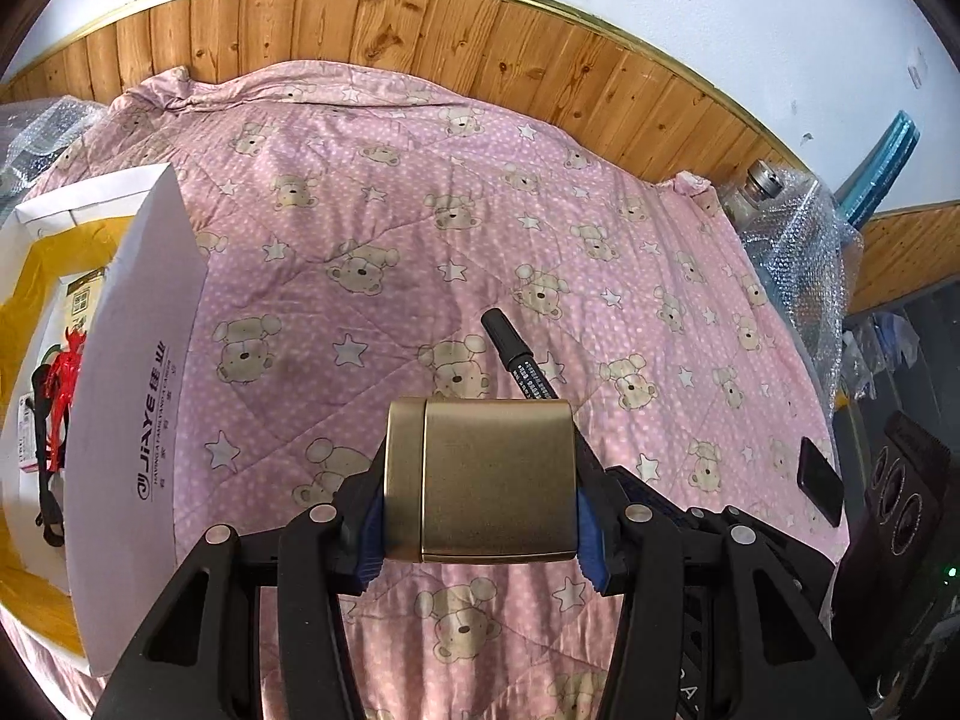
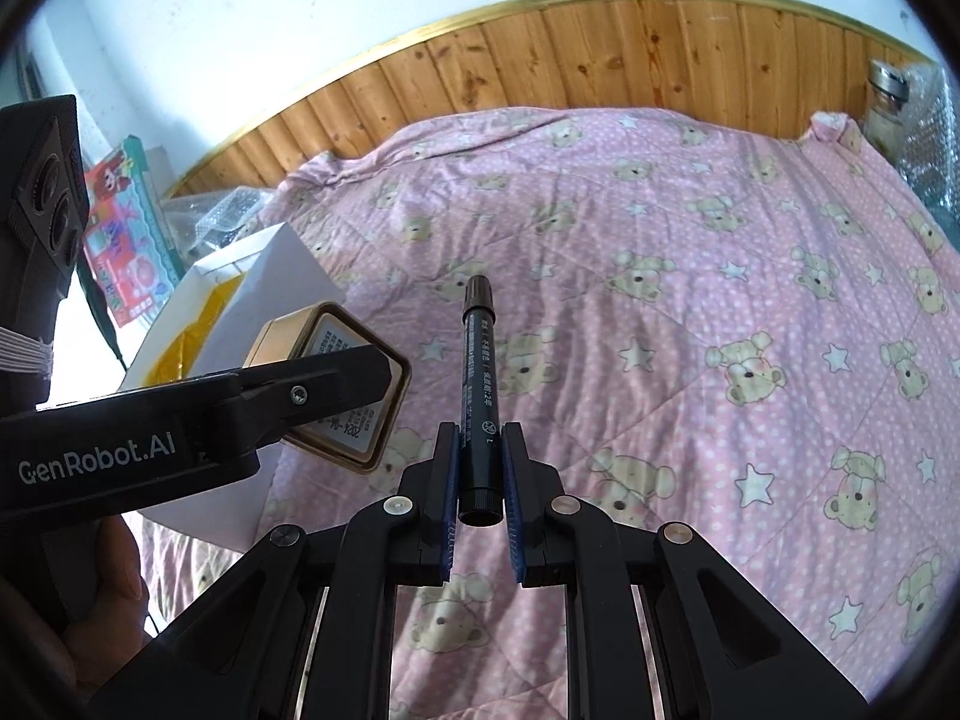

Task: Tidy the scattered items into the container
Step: 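Lift the marker and gold tin and carry them over the white box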

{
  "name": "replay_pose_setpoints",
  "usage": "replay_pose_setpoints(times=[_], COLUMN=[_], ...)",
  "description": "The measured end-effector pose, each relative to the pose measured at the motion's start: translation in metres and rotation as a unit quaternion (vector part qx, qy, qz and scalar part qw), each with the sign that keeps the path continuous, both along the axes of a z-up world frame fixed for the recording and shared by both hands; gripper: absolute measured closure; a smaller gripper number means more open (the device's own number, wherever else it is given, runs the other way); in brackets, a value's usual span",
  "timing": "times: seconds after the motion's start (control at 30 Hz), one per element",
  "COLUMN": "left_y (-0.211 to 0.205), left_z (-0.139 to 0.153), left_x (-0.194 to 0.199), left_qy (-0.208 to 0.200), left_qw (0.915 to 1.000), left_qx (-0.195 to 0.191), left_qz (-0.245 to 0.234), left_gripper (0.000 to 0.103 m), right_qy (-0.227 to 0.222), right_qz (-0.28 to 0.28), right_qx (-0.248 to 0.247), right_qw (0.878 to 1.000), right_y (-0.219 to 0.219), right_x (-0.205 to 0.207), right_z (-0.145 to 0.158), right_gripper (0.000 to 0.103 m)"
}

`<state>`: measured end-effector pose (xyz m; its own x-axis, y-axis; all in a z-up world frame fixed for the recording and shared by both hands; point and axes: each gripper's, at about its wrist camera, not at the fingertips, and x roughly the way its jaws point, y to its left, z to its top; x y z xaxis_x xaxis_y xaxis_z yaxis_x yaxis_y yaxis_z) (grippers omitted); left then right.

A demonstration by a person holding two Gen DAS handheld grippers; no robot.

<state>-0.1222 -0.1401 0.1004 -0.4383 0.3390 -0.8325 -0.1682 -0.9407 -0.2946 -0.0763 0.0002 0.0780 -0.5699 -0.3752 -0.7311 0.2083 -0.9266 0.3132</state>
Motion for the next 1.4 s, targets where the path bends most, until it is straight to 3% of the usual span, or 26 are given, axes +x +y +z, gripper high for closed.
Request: replay_pose_setpoints(times=[1.4], left_y=[-0.174], left_z=[0.043], left_x=[0.076], left_qy=[0.054], left_qw=[0.9908], left_qx=[0.068], left_qz=[0.104], left_gripper=[0.052], right_qy=[0.058], right_qz=[0.107], right_qx=[0.042], right_qw=[0.992], right_y=[-0.156], right_x=[0.046], right_z=[0.065], right_gripper=[0.089])
